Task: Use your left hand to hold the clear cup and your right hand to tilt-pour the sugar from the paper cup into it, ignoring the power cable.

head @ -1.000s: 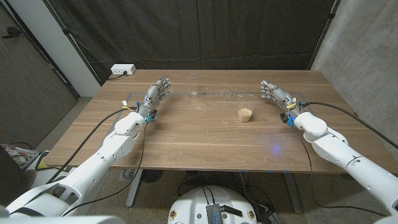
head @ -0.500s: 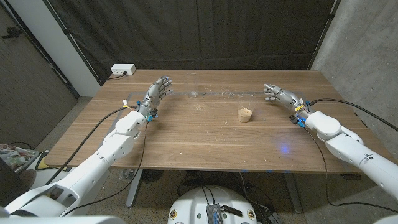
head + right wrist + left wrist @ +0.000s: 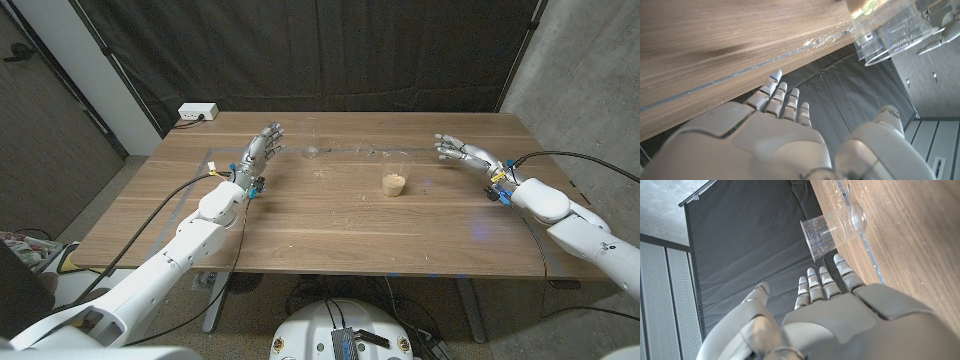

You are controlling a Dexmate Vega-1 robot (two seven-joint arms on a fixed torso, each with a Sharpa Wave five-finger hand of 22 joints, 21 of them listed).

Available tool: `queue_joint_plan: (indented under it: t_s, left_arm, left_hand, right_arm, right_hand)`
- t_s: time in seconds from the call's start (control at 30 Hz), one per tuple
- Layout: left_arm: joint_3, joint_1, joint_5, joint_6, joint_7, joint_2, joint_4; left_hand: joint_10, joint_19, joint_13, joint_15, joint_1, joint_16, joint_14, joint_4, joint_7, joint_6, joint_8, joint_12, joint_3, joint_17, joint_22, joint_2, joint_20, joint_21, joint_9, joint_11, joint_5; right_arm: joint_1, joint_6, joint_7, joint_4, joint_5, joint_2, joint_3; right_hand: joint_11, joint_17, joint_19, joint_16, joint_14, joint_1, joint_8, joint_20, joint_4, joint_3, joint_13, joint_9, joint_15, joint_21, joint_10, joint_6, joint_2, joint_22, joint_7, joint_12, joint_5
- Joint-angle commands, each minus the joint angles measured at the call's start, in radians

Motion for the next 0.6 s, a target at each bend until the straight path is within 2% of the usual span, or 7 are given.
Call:
queue_joint_plan:
  t_s: [0.03, 0.13, 0.37, 0.6]
  left_arm:
    - [0.036, 0.026, 0.047, -0.017, 0.096, 0.001, -0.045]
    - [0.038, 0.028, 0.043, -0.018, 0.103, 0.005, -0.046]
    - [0.043, 0.028, 0.047, -0.004, 0.117, 0.029, -0.069]
    - [0.044, 0.046, 0.056, 0.01, 0.149, 0.056, -0.115]
  left_hand:
    - [0.008, 0.006, 0.003, -0.035, -0.004, 0.007, 0.007, -0.002, 0.003, 0.011, 0.005, 0.004, 0.002, 0.002, 0.005, -0.004, 0.002, 0.0, 0.004, -0.003, 0.006]
    - [0.009, 0.006, 0.003, -0.036, -0.004, 0.007, 0.007, -0.003, 0.003, 0.013, 0.005, 0.004, 0.002, 0.002, 0.005, -0.005, 0.001, 0.0, 0.004, -0.001, 0.006]
    - [0.006, 0.007, 0.003, -0.035, -0.003, 0.007, 0.008, -0.003, 0.004, 0.012, 0.004, 0.002, 0.002, 0.002, 0.005, -0.006, 0.002, -0.001, 0.004, -0.003, 0.006]
    - [0.008, 0.008, 0.003, -0.036, -0.003, 0.006, 0.007, -0.004, 0.003, 0.013, 0.004, 0.002, 0.002, 0.002, 0.005, -0.007, 0.002, -0.001, 0.004, -0.003, 0.006]
  right_arm:
    - [0.071, 0.133, -0.075, 0.137, -0.188, -0.006, -0.046]
    - [0.076, 0.119, -0.084, 0.133, -0.214, -0.008, -0.058]
    - [0.096, 0.079, -0.089, 0.103, -0.28, -0.028, -0.085]
    - [0.121, 0.064, -0.135, 0.077, -0.411, -0.055, -0.122]
  right_hand:
    - [-0.001, 0.002, 0.003, -0.002, -0.007, 0.006, 0.001, -0.007, -0.001, -0.004, 0.002, 0.005, -0.111, -0.005, -0.005, -0.007, -0.005, 0.004, -0.005, -0.003, 0.008]
    - [-0.001, 0.003, 0.003, -0.002, -0.008, 0.008, 0.001, -0.005, -0.002, -0.003, 0.003, 0.005, -0.111, -0.006, -0.007, -0.012, -0.002, 0.004, -0.006, -0.003, 0.01]
    - [0.009, 0.004, -0.017, -0.007, -0.044, 0.026, 0.0, 0.022, -0.008, -0.006, 0.008, 0.01, -0.088, -0.024, -0.047, -0.061, 0.01, 0.005, -0.005, -0.013, 0.025]
    - [0.013, 0.003, -0.045, -0.013, -0.102, 0.046, -0.001, 0.021, -0.018, -0.018, 0.013, 0.014, -0.078, -0.048, -0.104, -0.122, 0.006, 0.005, -0.011, -0.028, 0.038]
